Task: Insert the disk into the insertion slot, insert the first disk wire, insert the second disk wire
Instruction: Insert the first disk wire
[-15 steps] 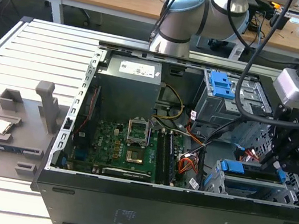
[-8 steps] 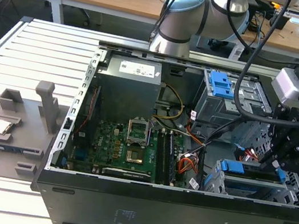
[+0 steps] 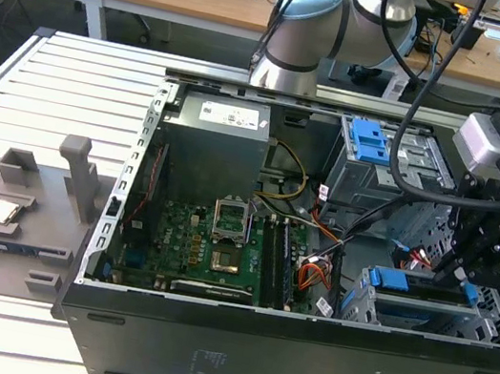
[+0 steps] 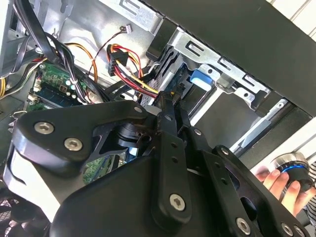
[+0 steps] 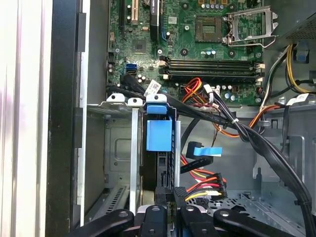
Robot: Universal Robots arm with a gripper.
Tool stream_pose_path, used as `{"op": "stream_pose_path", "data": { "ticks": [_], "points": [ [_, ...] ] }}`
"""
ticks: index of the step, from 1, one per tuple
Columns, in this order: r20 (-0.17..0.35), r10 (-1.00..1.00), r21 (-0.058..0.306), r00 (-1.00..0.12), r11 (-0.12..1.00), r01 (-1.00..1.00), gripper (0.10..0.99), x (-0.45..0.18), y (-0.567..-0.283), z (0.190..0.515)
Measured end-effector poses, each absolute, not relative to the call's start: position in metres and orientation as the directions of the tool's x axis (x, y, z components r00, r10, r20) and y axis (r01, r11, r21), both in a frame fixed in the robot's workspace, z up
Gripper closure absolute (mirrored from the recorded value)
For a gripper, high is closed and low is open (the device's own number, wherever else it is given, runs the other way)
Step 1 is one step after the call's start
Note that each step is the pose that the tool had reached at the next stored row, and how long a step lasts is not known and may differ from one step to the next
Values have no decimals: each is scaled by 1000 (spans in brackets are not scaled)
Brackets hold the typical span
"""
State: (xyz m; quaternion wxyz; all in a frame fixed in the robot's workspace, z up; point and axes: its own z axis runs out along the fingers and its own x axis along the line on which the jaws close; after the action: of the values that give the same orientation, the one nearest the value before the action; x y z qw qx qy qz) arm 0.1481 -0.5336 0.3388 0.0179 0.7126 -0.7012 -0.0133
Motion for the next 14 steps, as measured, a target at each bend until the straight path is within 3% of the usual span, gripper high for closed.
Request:
{"op": "stream_pose_path", "data": {
  "ticks": [14],
  "points": [
    [6,-1000,45,-1,1,-999,918,149,-534,337]
  ]
}}
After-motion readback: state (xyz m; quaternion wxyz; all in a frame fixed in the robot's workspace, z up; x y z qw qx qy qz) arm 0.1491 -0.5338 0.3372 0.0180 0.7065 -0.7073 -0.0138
